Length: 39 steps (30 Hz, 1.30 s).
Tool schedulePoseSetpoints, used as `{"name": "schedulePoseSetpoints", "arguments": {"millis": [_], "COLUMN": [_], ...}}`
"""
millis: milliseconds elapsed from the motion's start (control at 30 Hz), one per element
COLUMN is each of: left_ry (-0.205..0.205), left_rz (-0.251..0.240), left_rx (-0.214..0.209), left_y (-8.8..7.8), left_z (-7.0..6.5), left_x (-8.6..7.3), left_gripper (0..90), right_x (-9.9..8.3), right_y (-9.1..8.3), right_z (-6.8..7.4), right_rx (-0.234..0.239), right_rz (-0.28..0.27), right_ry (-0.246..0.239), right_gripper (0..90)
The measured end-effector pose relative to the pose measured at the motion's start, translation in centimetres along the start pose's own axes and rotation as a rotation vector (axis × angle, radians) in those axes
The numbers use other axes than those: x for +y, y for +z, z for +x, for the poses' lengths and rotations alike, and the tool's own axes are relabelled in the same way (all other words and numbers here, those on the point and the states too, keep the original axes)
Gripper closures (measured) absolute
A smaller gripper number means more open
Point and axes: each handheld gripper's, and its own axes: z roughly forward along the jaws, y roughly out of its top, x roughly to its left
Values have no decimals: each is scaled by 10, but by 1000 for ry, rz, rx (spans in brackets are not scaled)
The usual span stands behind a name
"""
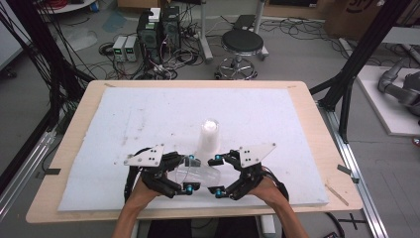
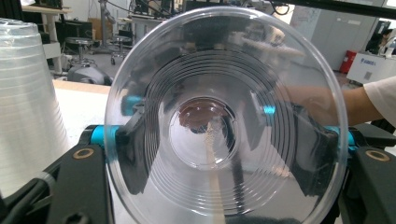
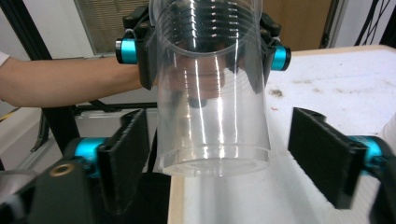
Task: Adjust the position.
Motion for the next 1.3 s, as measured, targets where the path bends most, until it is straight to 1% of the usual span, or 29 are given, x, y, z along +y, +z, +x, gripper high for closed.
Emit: {"name": "schedulePoseSetpoints", "arguments": {"millis": [67, 200, 267, 333, 400, 467, 500, 533, 567, 633, 700, 733, 767, 833, 900, 967, 1000, 1033, 1067, 1100, 1133, 1233, 1300], "left_ry": [-1, 1, 7, 7, 9, 13, 16, 18, 21, 24, 28, 33, 33, 31, 32, 29, 25, 18, 14, 12, 10, -1, -6], "left_rz": [1, 6, 26, 40, 72, 120, 136, 183, 210, 250, 300, 336, 361, 407, 460, 498, 519, 526, 548, 569, 588, 633, 653], "left_rx": [4, 11, 26, 39, 56, 75, 81, 95, 106, 123, 147, 159, 166, 177, 190, 201, 210, 212, 220, 229, 234, 244, 249], "left_y": [-1, -2, -4, -7, -9, -11, -12, -14, -15, -19, -21, -23, -24, -25, -27, -27, -28, -29, -30, -31, -32, -36, -39], "left_z": [0, 0, -1, 0, 0, 2, 2, 4, 5, 8, 11, 13, 14, 17, 21, 24, 26, 27, 30, 32, 34, 39, 43], "left_x": [0, 1, 3, 6, 9, 13, 14, 18, 21, 26, 31, 34, 36, 40, 42, 43, 44, 44, 45, 46, 47, 50, 52], "left_gripper": [327, 328, 328, 327, 328, 327, 327, 327, 327, 326, 326, 326, 326, 326, 326, 325, 325, 326, 325, 325, 325, 325, 325], "right_x": [0, 0, 0, -2, -3, -7, -9, -10, -15, -21, -26, -28, -32, -37, -43, -48, -50, -53, -55, -59, -62, -68, -71], "right_y": [0, -1, -2, -5, -8, -13, -17, -18, -25, -33, -41, -44, -49, -56, -63, -68, -70, -73, -75, -77, -79, -83, -86], "right_z": [0, 1, 2, 4, 5, 6, 6, 5, 4, 3, 1, 1, 0, -2, -4, -5, -6, -8, -8, -10, -11, -13, -14], "right_rx": [-4, -8, -17, -36, -52, -85, -104, -114, -146, -187, -242, -267, -306, -374, -427, -481, -500, -528, -539, -570, -582, -632, -653], "right_rz": [0, 4, 9, 15, 20, 22, 26, 28, 27, 30, 44, 49, 55, 60, 66, 75, 81, 88, 92, 102, 106, 116, 106], "right_ry": [3, 5, 7, 8, 11, 20, 28, 32, 49, 73, 88, 90, 110, 127, 139, 155, 159, 165, 173, 183, 191, 207, 221], "right_gripper": [175, 174, 174, 175, 175, 175, 175, 175, 175, 175, 175, 175, 175, 175, 175, 175, 175, 175, 175, 175, 175, 175, 175]}}
